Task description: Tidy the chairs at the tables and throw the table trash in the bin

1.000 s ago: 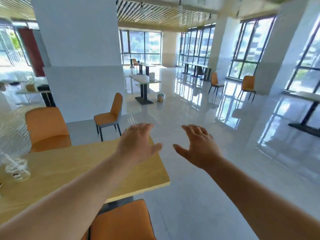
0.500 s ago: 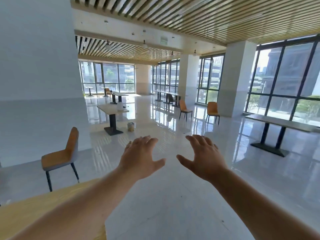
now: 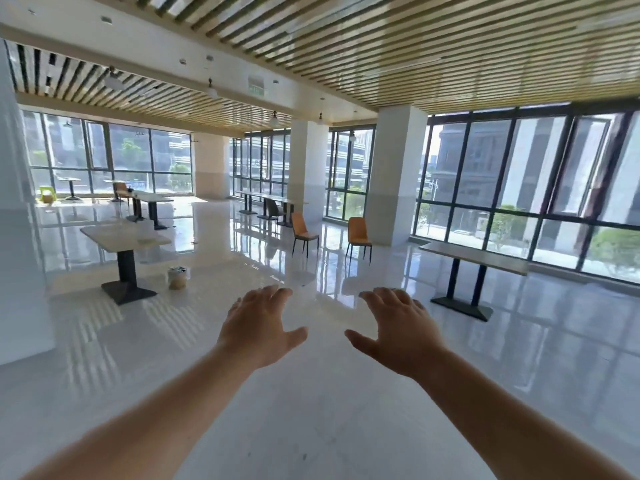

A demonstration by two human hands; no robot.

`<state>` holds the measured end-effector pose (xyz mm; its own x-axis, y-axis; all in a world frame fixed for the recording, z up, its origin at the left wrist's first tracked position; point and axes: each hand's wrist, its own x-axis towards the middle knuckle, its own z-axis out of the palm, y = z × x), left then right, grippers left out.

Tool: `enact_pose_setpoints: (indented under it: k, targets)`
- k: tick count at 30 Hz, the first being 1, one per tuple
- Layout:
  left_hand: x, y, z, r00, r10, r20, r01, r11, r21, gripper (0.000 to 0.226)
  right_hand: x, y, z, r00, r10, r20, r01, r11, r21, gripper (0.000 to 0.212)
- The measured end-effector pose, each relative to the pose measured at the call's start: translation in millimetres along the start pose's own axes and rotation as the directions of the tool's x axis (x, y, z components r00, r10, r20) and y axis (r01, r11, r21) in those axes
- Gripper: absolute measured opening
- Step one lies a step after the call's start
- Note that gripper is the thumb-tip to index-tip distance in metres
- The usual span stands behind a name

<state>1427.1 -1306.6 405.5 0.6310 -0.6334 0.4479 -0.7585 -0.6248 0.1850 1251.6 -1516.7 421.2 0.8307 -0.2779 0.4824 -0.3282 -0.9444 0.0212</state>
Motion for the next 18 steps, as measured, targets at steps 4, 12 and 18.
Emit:
enact_pose_setpoints:
  k: [4, 12, 18]
  targets:
    - [79.4, -7.3, 31.3, 0.998, 0.062, -0.015, -0.063, 0.998, -0.022, 0.091, 65.8, 28.1, 30.3, 0.997, 0.072, -0.009, -0.072, 0.997, 0.012, 0.085]
    - [196.6, -98.9, 113.3, 0.996, 0.085, 0.012, -0.086, 0.991, 0.098, 0.086, 228.6, 31.9, 161.8, 1.000, -0.013, 0.002, 0.013, 0.995, 0.095, 0.083]
    - [287.8, -248.9, 129.3, 0.974, -0.224, 0.039, 0.211, 0.956, 0.206, 0.087, 408.1, -27.1, 271.2, 0.971, -0.237, 0.033, 0.224, 0.951, 0.215, 0.084]
